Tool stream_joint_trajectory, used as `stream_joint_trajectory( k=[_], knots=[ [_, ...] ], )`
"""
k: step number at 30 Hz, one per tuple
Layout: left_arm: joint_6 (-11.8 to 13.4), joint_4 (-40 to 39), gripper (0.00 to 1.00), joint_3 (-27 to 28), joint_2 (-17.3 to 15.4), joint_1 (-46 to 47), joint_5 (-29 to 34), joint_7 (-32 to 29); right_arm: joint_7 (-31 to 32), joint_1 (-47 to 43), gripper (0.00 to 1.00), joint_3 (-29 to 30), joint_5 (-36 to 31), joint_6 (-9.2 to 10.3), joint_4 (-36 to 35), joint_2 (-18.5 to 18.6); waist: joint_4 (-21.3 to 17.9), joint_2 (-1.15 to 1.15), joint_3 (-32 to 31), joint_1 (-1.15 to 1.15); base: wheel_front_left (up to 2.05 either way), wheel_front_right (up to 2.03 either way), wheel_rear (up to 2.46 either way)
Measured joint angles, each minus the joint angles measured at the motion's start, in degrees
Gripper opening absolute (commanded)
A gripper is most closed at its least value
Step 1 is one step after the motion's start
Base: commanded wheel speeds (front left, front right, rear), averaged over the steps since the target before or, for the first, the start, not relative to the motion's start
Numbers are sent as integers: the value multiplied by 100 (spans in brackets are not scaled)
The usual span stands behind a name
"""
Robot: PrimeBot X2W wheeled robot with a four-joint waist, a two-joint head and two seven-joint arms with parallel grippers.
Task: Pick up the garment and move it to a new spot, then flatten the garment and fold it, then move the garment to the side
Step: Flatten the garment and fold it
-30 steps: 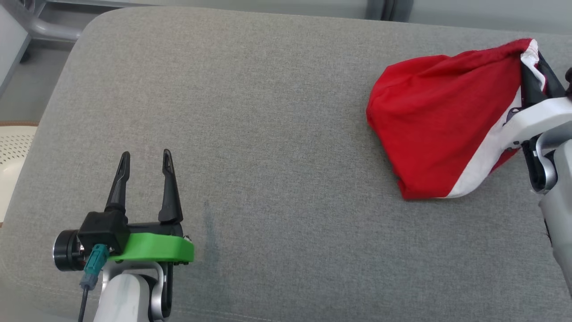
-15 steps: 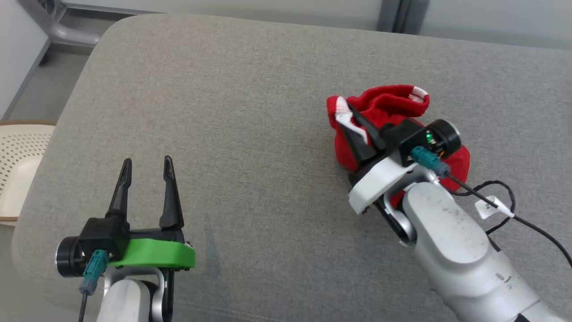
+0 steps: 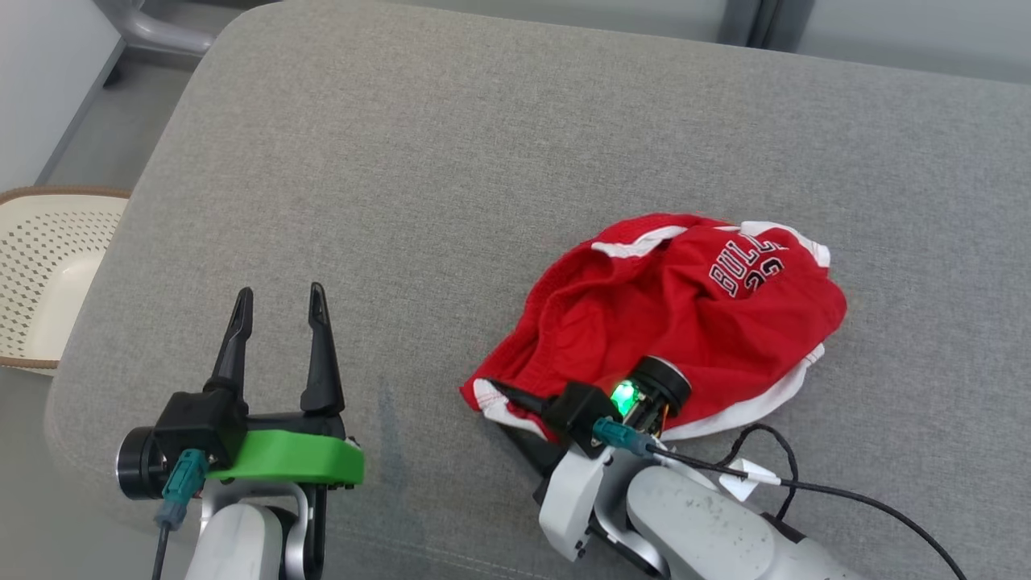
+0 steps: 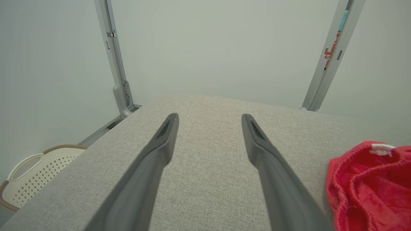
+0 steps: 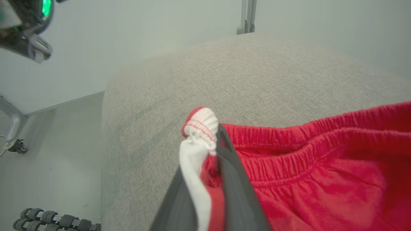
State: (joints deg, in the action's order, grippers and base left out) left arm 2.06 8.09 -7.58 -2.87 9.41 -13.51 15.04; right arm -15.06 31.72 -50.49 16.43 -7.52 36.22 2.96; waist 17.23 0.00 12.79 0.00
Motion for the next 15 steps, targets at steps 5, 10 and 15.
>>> stream_joint_trajectory(
  k=[5, 10, 15],
  knots=[
    [-8, 81, 100, 59, 0, -1, 5, 0, 0, -51, 100, -156, 211, 0, 30, -10, -89, 0, -62, 0, 0, 0, 0],
    [-65, 129, 100, 155, 3, -14, 105, 0, 0, -138, 100, 113, 45, 0, -85, 31, -271, 0, -148, 0, 0, 0, 0],
    [-165, 189, 100, 302, 3, -125, 258, 0, 0, -539, 100, 96, 123, 0, -595, 508, -487, 0, -299, 0, 0, 0, 0]
  ],
)
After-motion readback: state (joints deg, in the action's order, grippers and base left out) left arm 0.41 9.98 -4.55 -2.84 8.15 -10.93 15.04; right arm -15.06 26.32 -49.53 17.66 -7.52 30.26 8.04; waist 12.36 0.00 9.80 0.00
